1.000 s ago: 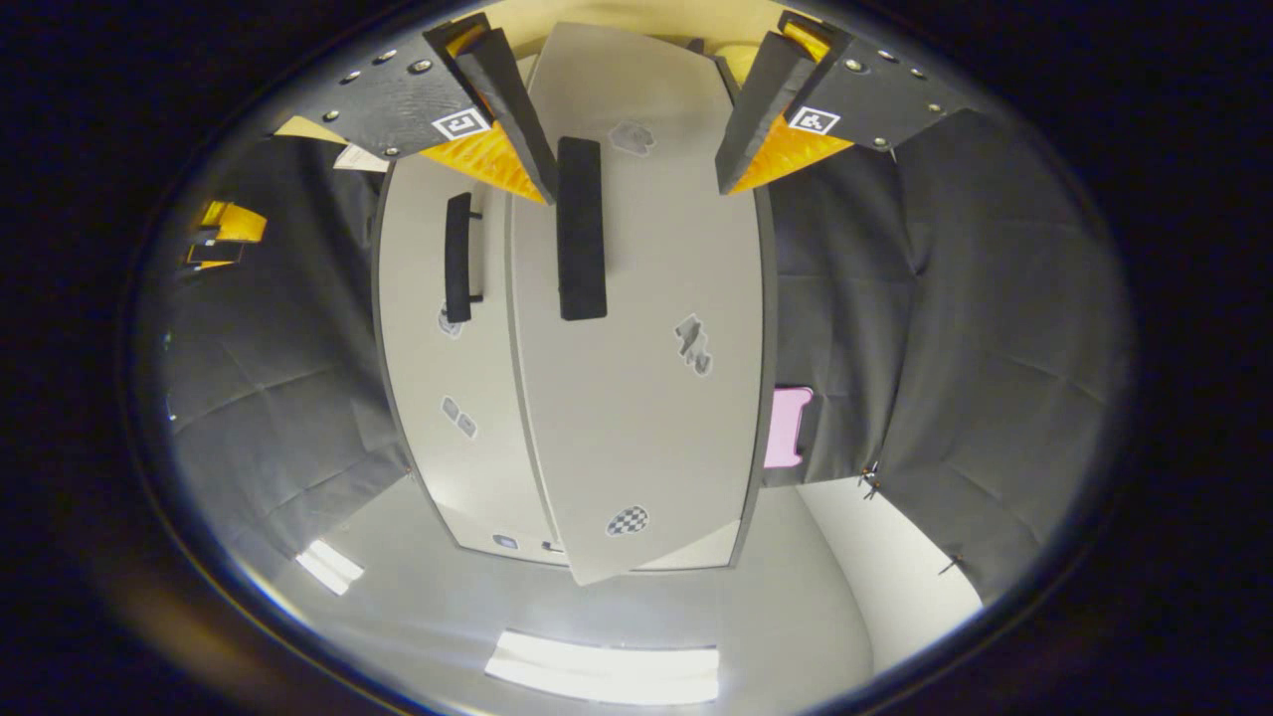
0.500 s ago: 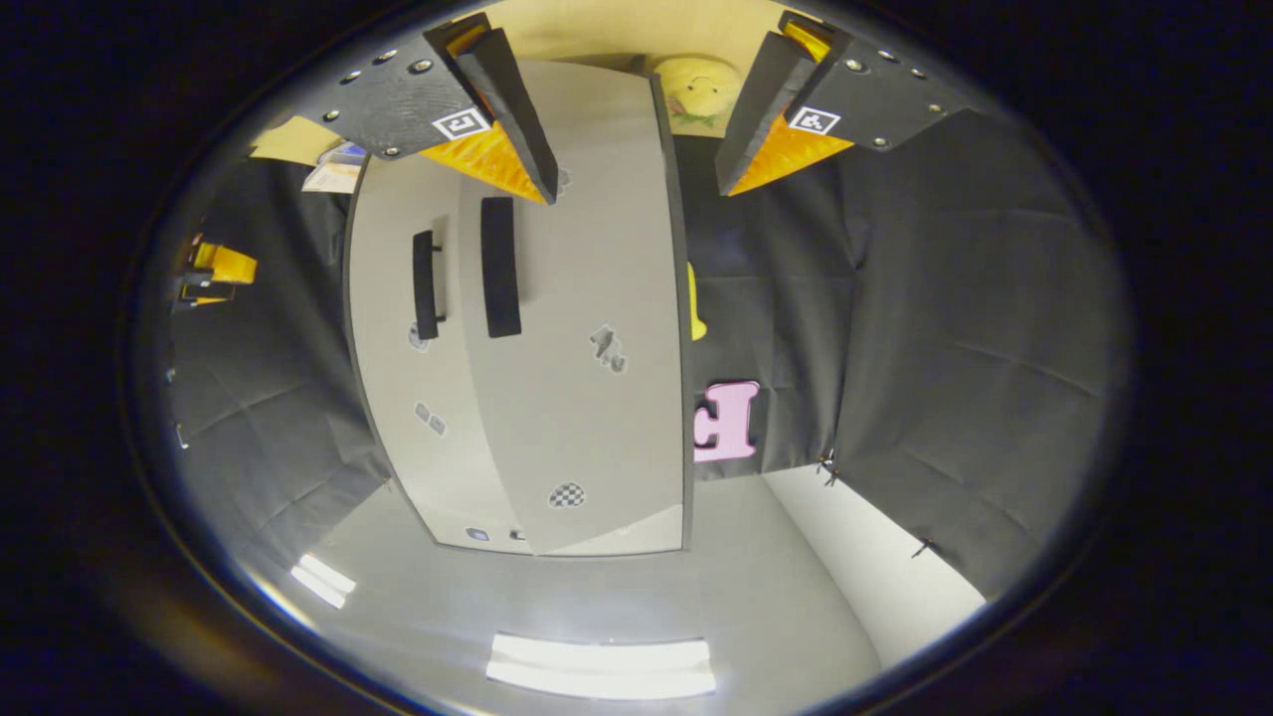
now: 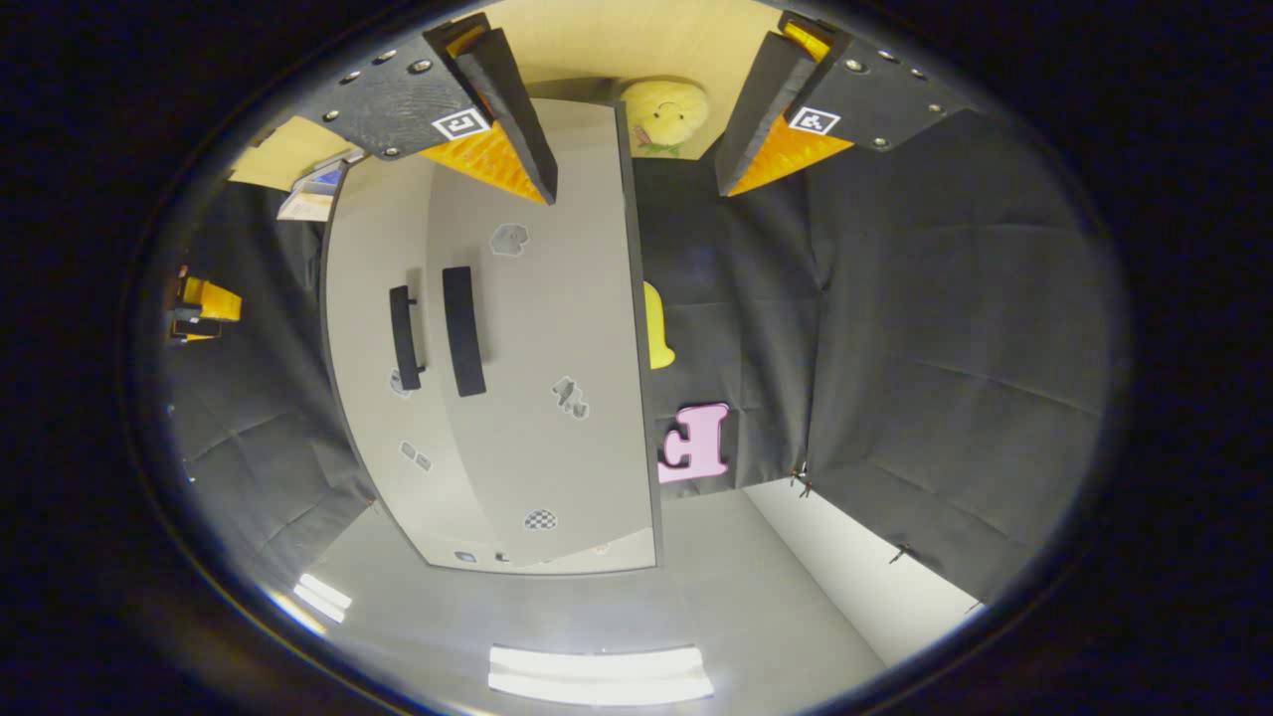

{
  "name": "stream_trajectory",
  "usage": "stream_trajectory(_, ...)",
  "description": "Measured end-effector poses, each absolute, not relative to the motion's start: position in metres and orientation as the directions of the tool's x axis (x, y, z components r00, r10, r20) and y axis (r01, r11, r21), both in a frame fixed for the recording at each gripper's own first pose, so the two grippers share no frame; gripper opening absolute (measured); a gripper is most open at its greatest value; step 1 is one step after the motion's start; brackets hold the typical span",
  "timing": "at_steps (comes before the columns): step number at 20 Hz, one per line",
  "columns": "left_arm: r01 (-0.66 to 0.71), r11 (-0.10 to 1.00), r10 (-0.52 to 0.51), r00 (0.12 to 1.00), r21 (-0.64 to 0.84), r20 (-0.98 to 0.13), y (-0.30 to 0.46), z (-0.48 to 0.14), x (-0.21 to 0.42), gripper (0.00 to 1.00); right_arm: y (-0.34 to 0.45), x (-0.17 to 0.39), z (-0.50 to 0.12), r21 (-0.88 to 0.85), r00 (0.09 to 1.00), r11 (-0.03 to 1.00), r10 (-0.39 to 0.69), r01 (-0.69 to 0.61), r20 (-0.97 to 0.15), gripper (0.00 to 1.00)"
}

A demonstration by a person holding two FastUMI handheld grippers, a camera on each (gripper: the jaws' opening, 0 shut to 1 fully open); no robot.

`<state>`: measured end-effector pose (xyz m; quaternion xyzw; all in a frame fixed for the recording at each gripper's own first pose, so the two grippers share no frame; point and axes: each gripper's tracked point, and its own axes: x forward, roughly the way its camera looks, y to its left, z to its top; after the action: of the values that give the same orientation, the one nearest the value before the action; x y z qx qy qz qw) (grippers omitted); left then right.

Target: Grab one shoe with the right hand and put it into the shoe cabinet, grab the other shoe with the left hand and put it into the shoe cabinet; then close the right door with the right hand and the left door with the left hand.

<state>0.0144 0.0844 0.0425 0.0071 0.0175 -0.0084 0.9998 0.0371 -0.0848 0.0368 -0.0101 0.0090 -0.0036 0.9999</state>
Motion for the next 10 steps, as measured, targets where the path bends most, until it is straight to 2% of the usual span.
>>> stream_trajectory(10,0.01,1.0,-0.009,1.0,0.025,-0.011,0.083,0.06,0.018,0.92,-0.073,0.043,0.046,0.004,1.0,1.0,0.008,-0.008,0.014,0.98)
